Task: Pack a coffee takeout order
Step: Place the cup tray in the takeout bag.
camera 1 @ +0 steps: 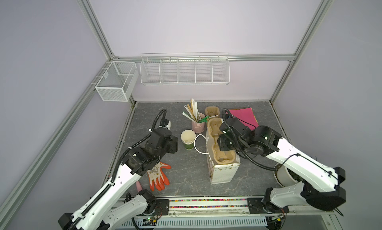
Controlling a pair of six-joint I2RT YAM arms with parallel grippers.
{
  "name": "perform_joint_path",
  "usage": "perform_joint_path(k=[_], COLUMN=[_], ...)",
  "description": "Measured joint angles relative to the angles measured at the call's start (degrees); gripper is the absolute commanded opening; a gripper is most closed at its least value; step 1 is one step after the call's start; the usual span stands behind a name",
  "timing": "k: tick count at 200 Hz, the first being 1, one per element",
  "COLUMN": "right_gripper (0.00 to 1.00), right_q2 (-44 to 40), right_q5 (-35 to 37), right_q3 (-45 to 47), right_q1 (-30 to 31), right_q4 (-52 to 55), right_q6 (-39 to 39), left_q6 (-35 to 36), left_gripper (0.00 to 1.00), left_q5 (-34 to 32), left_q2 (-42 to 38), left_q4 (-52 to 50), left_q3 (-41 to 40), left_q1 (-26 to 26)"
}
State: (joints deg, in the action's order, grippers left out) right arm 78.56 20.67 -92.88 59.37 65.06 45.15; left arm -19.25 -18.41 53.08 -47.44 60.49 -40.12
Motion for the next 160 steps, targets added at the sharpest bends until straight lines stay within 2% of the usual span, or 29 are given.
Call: perform_joint_path(k=[90,160], right_gripper=[0.29,0.28], right_q2=[-0.98,2.56], right_q5=[0.74,0.48], right_q3=[3.32,4.07], right_q1=[1.77,2.14], right_q4=[1.4,1.97], right_q6=[1.42,1.42], left_q6=[0.02,0.02], left_gripper=[0.66,0.66], left_q5=[0.0,0.0], left_q2=[0.0,0.09], left_q4=[0.0,0.0], left_q3=[0.0,0.0], left_q1=[0.0,0.0])
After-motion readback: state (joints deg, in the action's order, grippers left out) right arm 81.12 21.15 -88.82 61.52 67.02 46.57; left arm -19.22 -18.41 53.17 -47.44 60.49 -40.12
